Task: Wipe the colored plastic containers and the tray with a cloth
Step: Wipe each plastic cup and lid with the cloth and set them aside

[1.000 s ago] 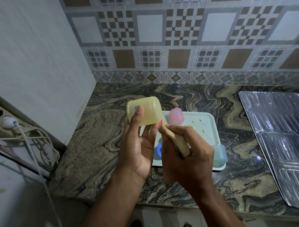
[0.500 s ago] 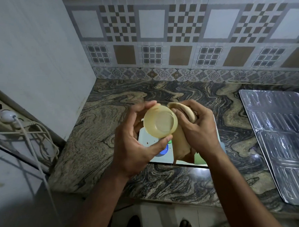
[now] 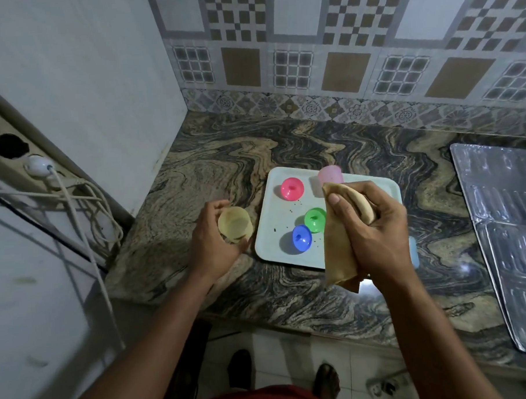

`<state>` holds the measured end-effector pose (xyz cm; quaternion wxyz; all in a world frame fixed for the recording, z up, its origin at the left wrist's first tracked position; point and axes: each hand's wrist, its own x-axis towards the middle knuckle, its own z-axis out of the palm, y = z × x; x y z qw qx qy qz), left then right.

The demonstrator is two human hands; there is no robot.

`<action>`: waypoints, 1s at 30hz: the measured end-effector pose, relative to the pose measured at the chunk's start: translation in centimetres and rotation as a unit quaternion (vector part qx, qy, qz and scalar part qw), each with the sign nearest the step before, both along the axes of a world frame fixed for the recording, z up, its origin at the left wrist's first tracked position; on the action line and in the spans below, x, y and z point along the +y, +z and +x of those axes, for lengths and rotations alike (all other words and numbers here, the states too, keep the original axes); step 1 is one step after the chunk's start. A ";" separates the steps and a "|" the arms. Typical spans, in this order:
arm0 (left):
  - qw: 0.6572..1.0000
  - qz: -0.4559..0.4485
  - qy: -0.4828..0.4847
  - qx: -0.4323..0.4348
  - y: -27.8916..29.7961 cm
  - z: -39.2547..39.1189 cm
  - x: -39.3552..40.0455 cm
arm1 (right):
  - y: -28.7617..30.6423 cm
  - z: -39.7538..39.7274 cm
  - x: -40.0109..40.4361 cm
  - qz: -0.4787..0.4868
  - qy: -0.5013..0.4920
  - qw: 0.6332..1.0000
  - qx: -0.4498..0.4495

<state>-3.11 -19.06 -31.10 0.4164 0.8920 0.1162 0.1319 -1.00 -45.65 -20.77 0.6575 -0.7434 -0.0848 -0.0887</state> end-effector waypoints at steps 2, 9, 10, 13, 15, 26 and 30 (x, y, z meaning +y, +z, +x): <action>0.999 0.014 -0.009 0.050 -2.2 -0.3 0.9 | -0.5 -0.6 -0.3 -0.007 -0.003 1.000 0.007; 0.996 0.016 -0.023 0.089 -5.3 -1.2 1.1 | -1.9 -2.3 -1.2 0.003 -0.009 1.000 0.027; 0.996 0.019 -0.026 0.089 -5.5 -1.3 1.0 | -2.2 -2.5 -1.2 0.003 -0.013 0.999 0.031; 0.995 0.023 -0.037 0.086 -6.2 -1.4 0.9 | -3.3 -3.1 -1.4 0.000 -0.027 0.999 0.033; 0.995 0.025 -0.043 0.086 -6.2 -1.4 1.0 | -3.8 -3.3 -2.0 0.006 -0.050 0.998 0.037; 0.987 0.094 -0.129 -0.020 -1.7 5.4 -9.8 | -4.1 -4.1 -7.3 0.033 -0.172 0.983 0.047; 0.973 0.107 -0.200 0.030 -1.4 10.2 -16.1 | -3.7 -5.2 -8.8 0.027 -0.186 0.981 0.045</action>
